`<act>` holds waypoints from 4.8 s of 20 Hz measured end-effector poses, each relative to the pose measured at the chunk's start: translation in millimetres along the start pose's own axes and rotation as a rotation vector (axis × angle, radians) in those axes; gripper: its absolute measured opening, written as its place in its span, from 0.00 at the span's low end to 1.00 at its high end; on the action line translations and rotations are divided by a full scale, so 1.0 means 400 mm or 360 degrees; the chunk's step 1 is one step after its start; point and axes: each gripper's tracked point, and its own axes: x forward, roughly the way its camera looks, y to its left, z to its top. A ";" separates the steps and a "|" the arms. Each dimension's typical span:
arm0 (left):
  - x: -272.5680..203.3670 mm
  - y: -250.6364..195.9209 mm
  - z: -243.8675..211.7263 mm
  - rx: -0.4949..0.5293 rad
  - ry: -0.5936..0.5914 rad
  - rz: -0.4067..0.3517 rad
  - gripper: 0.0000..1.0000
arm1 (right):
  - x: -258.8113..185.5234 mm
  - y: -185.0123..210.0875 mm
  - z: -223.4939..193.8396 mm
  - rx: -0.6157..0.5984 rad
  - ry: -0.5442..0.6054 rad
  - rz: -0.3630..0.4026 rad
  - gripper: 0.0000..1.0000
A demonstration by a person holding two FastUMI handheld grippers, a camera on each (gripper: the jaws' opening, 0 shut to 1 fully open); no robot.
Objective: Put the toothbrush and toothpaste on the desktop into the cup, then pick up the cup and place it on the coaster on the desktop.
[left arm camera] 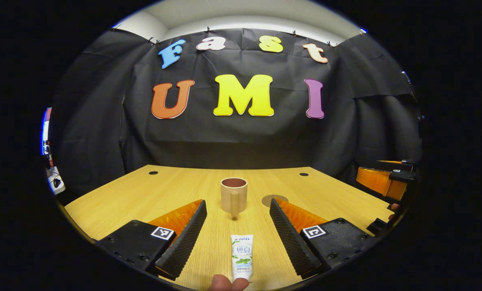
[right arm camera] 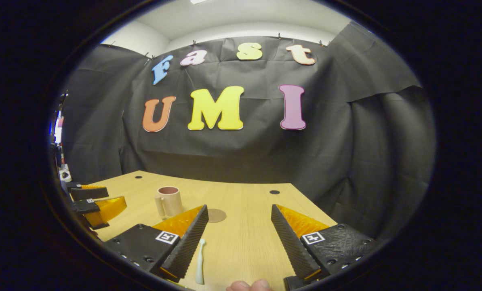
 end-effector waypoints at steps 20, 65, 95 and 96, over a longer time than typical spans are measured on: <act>0.031 -0.006 -0.287 -0.0101 0.0739 -0.0036 0.87 | 0.041 0.043 -0.130 0.0003 0.0190 0.0058 0.95; 0.033 0.059 0.030 -0.0201 0.0195 0.0009 0.41 | 0.172 0.195 -0.447 -0.0006 0.0913 -0.0014 0.13; 0.425 0.095 0.310 -0.0166 -0.0327 0.0029 0.40 | 0.112 0.175 -0.205 0.0198 0.0529 0.0260 0.00; 0.437 0.098 0.308 -0.0165 -0.0318 0.0038 0.40 | 0.112 0.170 -0.196 0.0197 0.0514 0.0257 0.00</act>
